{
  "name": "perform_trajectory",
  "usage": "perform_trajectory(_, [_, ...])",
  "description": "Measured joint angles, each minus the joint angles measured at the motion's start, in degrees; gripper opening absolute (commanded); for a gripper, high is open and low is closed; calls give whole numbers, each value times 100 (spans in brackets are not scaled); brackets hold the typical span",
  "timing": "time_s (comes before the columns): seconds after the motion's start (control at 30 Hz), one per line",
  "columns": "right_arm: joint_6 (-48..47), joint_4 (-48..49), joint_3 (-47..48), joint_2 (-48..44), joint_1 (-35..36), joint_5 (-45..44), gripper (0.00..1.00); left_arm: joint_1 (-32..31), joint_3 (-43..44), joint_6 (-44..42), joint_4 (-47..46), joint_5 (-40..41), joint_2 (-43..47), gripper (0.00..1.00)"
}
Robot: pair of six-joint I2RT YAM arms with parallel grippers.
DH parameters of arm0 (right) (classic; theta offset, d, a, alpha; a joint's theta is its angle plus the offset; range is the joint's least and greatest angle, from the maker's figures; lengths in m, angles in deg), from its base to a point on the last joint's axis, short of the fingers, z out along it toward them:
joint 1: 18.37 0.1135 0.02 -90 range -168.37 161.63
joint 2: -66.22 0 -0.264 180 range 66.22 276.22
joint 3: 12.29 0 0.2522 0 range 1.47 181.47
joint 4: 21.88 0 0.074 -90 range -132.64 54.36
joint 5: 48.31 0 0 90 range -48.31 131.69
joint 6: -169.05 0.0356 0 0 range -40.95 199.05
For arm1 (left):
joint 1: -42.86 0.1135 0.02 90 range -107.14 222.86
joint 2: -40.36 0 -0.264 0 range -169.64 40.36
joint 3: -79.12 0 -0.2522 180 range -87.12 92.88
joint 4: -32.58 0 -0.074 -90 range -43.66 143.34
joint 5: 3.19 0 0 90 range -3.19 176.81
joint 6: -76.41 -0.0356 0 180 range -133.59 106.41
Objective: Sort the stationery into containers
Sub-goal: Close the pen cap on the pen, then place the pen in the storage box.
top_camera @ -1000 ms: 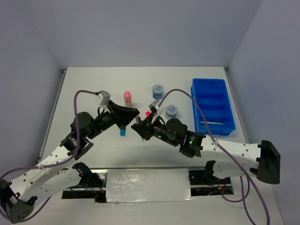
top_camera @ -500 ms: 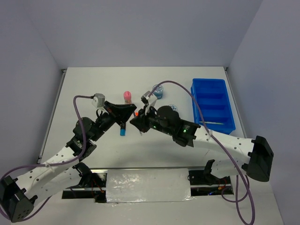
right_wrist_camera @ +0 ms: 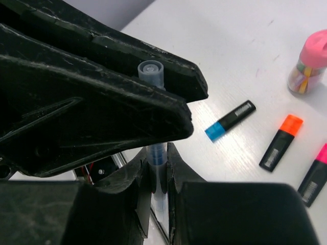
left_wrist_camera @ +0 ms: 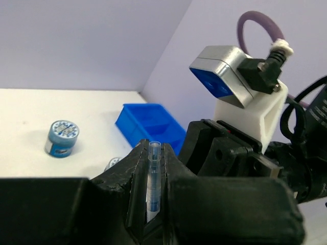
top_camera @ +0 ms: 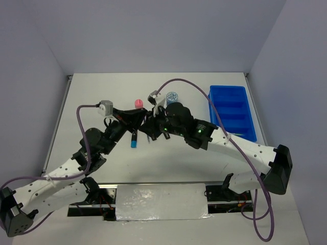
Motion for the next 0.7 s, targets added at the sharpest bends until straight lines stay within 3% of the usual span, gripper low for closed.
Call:
perform_trajectory(0.1, [13,514,-356,-157,-50,-9,0,-66,627,-358,942,-7,-138,24])
perform_trajectory(0.13, [33,741,-527,-240,-74,-31,0,-101,887,-498,1290,-26,-234,42])
perform_trajectory(0.2, [96,1189,-859,-400,-138,-98,0,-190,1309,-745,1792,-55,-439,59])
perform_trajectory(0.23, [153,1440,-1095,-518,-205,-140,0,-201,1451,-769,2039,-79,-516,73])
perform_trajectory(0.33, [376,2002,-1705,-750,-411,-264,0,-284,1810,-706,2830,302,-669,95])
perform_trajectory(0.37, [503,2258,-1950,-769,-503,-293,0,-330,1989,-514,3143,616,-732,99])
perform_trajectory(0.53, [994,2640,-3099,-855,-1121,-249,0,-411,3552,382,4948,2267,-1117,99])
perform_trajectory(0.7, [1663,1611,-3777,-2039,-2162,-1351,0,-400,4575,492,5735,3132,-1008,99])
